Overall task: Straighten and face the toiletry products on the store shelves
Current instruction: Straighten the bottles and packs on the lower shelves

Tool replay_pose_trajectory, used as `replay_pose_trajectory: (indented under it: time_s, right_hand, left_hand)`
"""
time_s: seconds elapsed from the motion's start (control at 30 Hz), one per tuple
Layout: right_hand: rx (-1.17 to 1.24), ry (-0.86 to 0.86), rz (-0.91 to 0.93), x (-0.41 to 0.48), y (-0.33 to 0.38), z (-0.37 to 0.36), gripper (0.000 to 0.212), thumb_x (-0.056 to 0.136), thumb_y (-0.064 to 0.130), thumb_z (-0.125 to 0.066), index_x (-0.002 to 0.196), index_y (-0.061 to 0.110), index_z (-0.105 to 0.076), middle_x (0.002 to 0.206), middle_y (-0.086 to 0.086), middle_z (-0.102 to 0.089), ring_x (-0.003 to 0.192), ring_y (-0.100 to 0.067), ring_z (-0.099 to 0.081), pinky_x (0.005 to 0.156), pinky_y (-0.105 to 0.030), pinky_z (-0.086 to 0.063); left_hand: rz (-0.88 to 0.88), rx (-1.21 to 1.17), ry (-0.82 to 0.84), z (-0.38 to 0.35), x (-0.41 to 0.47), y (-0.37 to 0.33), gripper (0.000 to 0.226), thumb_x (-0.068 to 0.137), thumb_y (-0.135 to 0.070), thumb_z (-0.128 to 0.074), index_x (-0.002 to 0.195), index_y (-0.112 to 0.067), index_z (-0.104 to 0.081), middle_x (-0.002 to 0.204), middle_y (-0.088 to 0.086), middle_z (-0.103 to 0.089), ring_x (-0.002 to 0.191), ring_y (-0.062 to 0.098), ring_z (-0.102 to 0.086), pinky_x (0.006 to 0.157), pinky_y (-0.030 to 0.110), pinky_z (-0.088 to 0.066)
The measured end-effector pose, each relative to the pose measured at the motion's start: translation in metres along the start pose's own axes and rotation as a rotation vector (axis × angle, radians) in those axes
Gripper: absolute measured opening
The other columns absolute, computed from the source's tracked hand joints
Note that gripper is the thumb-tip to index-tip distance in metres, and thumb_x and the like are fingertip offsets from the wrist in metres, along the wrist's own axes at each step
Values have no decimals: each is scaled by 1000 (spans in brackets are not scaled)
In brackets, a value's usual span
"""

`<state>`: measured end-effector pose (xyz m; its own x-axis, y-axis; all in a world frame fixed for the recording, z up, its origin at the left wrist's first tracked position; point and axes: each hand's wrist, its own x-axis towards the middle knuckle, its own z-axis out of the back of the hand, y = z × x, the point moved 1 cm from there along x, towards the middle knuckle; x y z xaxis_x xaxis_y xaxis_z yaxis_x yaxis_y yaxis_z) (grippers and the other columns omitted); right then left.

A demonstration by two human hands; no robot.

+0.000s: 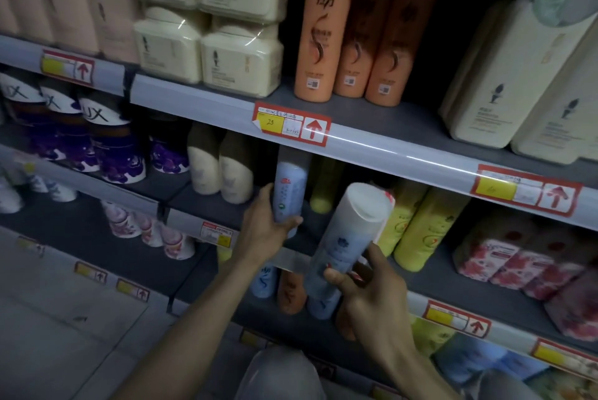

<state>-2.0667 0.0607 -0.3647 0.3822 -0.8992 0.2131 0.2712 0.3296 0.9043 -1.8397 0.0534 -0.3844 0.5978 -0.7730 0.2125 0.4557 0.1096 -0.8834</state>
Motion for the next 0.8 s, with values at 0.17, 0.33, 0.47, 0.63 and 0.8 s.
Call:
replay_pose_trajectory:
  time_s: [0.17,0.33,0.47,0.63,0.8]
  right_hand:
    - [-5,-28,13,15,2,-26,44,85,22,-81,115,46,-59,108,30,-71,104,12,-64,88,-27,-59]
    - [26,-46,37,26,5,-47,51,87,9,-77,124,39,-59,111,30,-71,108,9,-65,92,-27,-57]
    - [80,-61,59,36,15,-71,52,90,8,-74,127,40,-56,114,24,-71,109,6,-65,91,-26,-57]
    - [90,-81,101,52,27,-91,54,94,3,-68,132,38,-51,121,19,-67,115,7,-61,90,-11,-51]
    - [-55,-213,55,82,7,-98,60,93,10,-68,146,22,-45,134,2,-62,122,-15,-60,102,-40,-53]
  left_hand:
    - [-45,45,6,8,8,11,59,84,-35,-80,133,-26,-50,119,-5,-69,105,13,-67,84,33,-57]
    - [-3,96,-81,39,16,31,53,85,-34,-79,129,-23,-52,119,0,-70,107,20,-66,78,29,-50]
    - [24,96,-137,59,23,45,54,85,-34,-79,130,-21,-52,121,4,-71,110,25,-66,86,35,-55]
    - [-8,74,-162,61,19,50,56,88,-30,-77,137,-23,-50,125,2,-69,106,16,-64,80,24,-46]
    - [-10,60,-147,61,20,50,56,89,-28,-76,138,-23,-49,121,0,-68,99,11,-61,78,22,-44]
